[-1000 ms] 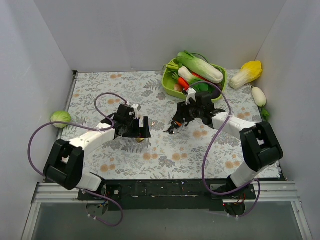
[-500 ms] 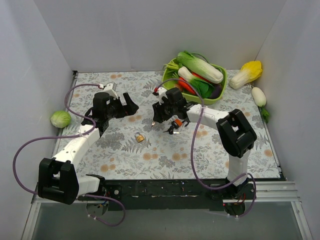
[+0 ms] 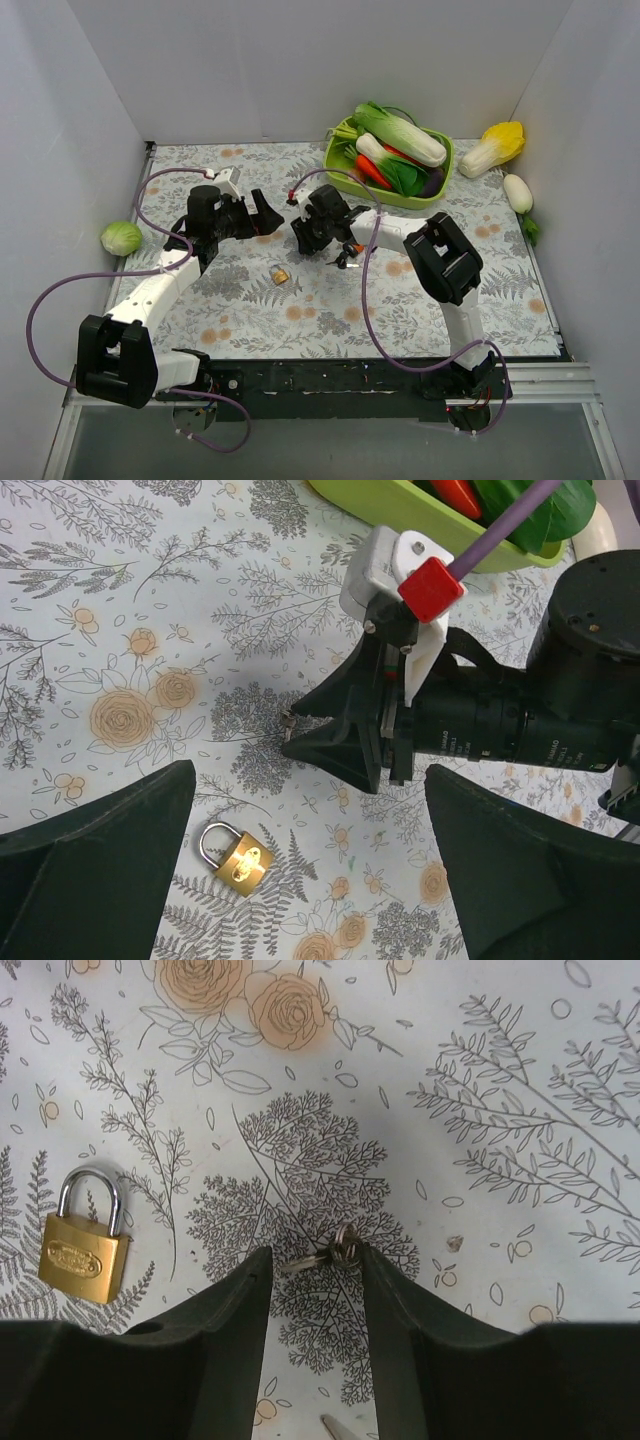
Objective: Unlock with the key
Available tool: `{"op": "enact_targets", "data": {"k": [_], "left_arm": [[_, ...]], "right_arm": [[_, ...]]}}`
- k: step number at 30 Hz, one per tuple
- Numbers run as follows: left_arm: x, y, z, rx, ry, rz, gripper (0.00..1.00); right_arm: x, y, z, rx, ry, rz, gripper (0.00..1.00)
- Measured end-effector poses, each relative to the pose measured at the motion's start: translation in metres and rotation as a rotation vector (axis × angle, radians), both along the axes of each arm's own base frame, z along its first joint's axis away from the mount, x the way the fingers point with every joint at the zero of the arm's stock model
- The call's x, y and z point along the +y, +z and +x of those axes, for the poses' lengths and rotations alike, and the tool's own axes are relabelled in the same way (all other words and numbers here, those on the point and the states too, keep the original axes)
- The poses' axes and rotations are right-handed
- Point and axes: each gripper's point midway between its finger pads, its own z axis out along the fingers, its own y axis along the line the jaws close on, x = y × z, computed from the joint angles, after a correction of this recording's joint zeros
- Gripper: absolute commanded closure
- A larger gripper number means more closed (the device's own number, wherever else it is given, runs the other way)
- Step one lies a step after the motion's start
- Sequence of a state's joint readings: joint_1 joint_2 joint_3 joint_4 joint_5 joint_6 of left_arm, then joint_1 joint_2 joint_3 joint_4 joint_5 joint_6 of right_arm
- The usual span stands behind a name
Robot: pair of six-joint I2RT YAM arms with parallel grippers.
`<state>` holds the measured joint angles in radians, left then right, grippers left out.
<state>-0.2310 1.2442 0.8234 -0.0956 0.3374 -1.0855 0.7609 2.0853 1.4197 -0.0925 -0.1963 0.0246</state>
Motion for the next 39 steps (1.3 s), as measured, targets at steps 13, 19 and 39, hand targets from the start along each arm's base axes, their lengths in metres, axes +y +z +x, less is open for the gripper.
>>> {"op": "enact_targets", "data": {"k": [13, 19, 39], "left_arm": [[-0.006, 0.001, -0.004, 0.002, -0.040, -0.015, 0.02], [-0.007, 0.002, -0.006, 0.000, -0.055, -0.017, 0.02], [-0.054, 0.035, -0.044, -0.079, -0.411, -0.208, 0.02]], "right_arm": [[0.000, -0.002, 0.013, -0.031, -0.037, -0.037, 0.69], [0.000, -0.003, 0.013, -0.030, -0.038, -0.038, 0.99], [-0.009, 0.182, -0.042, -0.218, 0.107, 0.309, 0.99]]}}
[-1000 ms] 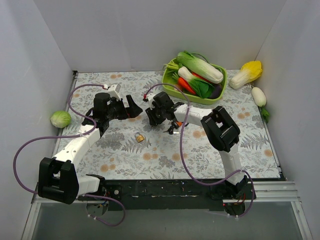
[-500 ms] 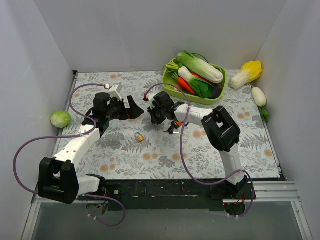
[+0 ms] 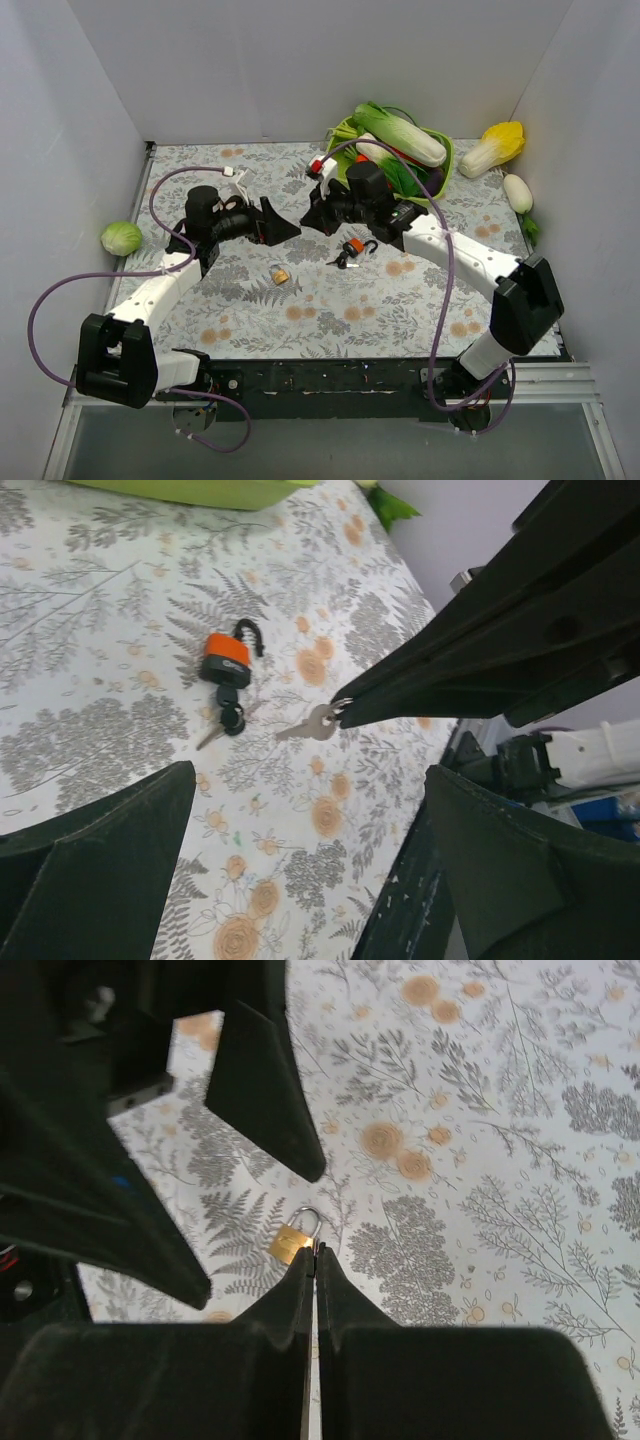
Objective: Unlock with the key
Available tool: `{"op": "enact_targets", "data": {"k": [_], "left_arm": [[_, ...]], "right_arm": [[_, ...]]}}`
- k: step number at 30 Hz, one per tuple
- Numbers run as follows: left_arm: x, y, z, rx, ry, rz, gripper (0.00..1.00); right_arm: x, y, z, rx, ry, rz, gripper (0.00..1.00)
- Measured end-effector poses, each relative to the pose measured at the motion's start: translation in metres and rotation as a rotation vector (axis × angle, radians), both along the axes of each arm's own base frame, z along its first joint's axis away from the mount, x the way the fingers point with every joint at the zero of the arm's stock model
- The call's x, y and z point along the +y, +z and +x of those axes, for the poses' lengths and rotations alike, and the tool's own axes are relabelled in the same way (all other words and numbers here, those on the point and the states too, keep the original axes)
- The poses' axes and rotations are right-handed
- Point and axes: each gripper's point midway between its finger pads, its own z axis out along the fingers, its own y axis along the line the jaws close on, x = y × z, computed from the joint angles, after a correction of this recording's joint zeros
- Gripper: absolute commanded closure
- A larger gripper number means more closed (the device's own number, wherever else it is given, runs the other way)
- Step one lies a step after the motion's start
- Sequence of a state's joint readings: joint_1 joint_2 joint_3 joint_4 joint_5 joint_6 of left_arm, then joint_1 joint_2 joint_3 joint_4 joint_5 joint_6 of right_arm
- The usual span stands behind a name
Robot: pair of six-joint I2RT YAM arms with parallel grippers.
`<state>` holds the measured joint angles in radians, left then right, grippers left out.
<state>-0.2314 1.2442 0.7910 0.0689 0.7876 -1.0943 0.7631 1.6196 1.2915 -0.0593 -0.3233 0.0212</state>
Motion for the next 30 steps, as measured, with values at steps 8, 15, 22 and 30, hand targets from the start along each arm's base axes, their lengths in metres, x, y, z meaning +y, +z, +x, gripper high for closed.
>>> {"op": "enact_targets", "data": {"k": [8, 15, 22, 30], "left_arm": [[-0.020, 0.034, -0.034, -0.024, -0.212, -0.193, 0.02], [-0.033, 0.066, -0.072, -0.058, -0.404, -0.305, 0.02], [-0.053, 0.087, -0.111, -0.070, -0.588, -0.342, 0.08], [-0.058, 0.102, -0.121, -0.077, -0.657, -0.394, 0.39]], "right_arm": [[-0.008, 0.067, -0.050, -0.042, 0.184, 0.174, 0.99], [-0.017, 0.102, -0.078, -0.035, 0.297, 0.287, 0.99], [-0.021, 0.119, -0.096, -0.009, 0.377, 0.365, 0.99], [-0.029, 0.133, -0.109, -0.001, 0.424, 0.413, 0.99]]}}
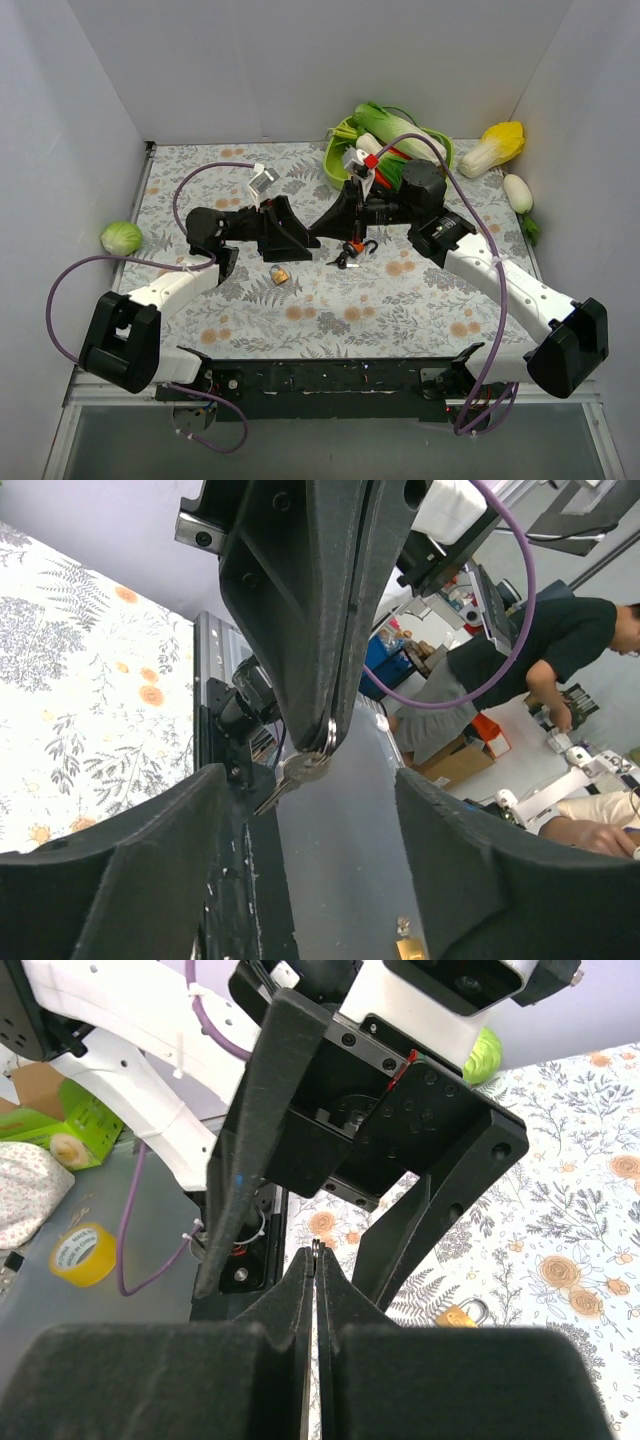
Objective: Unlock with the key
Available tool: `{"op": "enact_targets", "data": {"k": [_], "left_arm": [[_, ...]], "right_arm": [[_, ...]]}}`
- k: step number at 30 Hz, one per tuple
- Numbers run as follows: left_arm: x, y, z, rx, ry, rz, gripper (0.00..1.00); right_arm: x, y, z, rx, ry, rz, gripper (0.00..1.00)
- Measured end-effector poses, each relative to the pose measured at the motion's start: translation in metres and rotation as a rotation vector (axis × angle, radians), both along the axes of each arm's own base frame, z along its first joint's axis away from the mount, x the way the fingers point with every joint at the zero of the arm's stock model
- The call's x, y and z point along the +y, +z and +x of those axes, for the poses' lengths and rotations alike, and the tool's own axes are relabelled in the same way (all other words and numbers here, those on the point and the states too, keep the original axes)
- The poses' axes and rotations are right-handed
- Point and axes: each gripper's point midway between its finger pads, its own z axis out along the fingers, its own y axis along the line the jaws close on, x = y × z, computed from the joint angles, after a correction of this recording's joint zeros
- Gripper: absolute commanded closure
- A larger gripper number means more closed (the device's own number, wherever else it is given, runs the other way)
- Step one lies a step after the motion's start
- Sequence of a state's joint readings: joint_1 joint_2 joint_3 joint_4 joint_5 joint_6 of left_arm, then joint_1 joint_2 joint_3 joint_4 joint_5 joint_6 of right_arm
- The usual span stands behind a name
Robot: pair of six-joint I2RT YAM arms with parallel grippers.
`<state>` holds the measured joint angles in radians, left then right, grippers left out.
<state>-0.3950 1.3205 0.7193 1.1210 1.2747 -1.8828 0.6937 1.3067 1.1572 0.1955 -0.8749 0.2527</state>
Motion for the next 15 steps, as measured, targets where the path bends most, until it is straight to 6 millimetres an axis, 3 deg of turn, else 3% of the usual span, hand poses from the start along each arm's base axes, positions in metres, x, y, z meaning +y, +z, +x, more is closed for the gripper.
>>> {"op": "enact_targets", "data": {"k": [1, 2, 5, 11, 15], "left_arm": [[0.000, 0.001, 0.000, 0.001, -0.004, -0.005, 0.42], [0.000, 0.001, 0.000, -0.002, -0.007, -0.011, 0.52], [-0.001, 0.000, 0.001, 0.000, -0.014, -0.019, 0.56], [-0.002, -0.001, 0.003, 0.020, -0.018, -0.015, 0.56], [-0.004, -0.001, 0.007, 0.023, -0.009, 0.002, 0.46]], "right_arm": [[-0.002, 0.002, -0.001, -0.002, 0.001, 0.007, 0.99], [-0.004, 0.003, -0.001, -0.003, 0.003, 0.010, 0.99], [-0.009, 0.003, -0.002, -0.001, 0.001, 0.017, 0.99], [-0.012, -0.001, -0.001, 0.016, 0.006, 0.014, 0.99], [-0.012, 0.001, -0.003, 0.015, 0.015, 0.018, 0.99]]}}
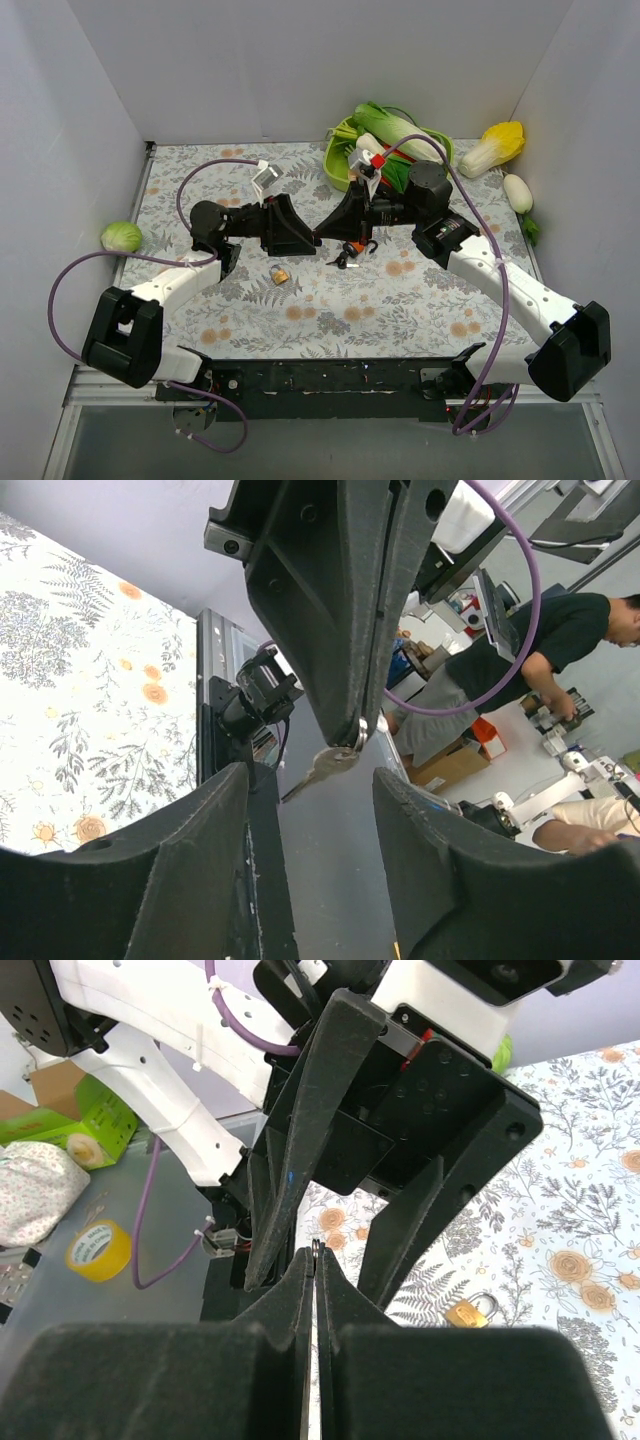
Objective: Unlock with the key
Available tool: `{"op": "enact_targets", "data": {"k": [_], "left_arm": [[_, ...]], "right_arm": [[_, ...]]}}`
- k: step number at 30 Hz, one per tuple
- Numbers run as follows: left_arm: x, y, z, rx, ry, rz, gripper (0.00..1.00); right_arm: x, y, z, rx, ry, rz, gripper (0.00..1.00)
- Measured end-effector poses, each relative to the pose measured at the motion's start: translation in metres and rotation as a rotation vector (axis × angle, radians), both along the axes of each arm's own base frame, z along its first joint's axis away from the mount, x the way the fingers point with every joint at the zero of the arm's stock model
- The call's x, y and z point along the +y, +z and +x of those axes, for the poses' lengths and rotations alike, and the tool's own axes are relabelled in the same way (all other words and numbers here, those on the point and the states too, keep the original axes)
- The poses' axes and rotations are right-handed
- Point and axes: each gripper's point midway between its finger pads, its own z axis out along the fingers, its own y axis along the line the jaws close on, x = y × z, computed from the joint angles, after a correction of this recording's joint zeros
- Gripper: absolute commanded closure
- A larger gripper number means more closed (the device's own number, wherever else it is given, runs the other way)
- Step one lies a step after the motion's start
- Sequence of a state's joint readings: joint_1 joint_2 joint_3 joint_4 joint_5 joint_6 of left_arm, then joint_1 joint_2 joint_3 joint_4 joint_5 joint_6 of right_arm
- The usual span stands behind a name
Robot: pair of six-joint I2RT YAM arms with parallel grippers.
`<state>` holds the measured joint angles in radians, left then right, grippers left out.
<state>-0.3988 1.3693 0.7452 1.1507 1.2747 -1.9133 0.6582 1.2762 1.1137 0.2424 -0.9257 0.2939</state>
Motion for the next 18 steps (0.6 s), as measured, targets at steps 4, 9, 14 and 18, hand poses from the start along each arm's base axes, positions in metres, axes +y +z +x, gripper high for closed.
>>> {"op": "enact_targets", "data": {"k": [4, 9, 14, 18], "left_arm": [[-0.0043, -0.0013, 0.0013, -0.003, 0.001, 0.018, 0.47], [-0.0080, -0.0069, 0.0013, 0.007, -0.004, 0.038, 0.61], [-0.0081, -0.0066, -0.0001, -0.003, -0.004, 0.041, 0.78], [-0.0078, -0.0061, -0.0008, -0.009, -0.003, 0.041, 0.75]], "right_arm": [[0.0000, 0.0016, -0.0033, 0.006, 0.018, 0.012, 0.99], [-0.0002, 0.0021, -0.0049, 0.016, 0.027, 0.018, 0.99], [-0.0009, 0.0017, -0.0029, 0.009, 0.022, 0.025, 0.99], [-0.0030, -0.0049, 0.0003, 0.022, 0.012, 0.015, 0.99]]}}
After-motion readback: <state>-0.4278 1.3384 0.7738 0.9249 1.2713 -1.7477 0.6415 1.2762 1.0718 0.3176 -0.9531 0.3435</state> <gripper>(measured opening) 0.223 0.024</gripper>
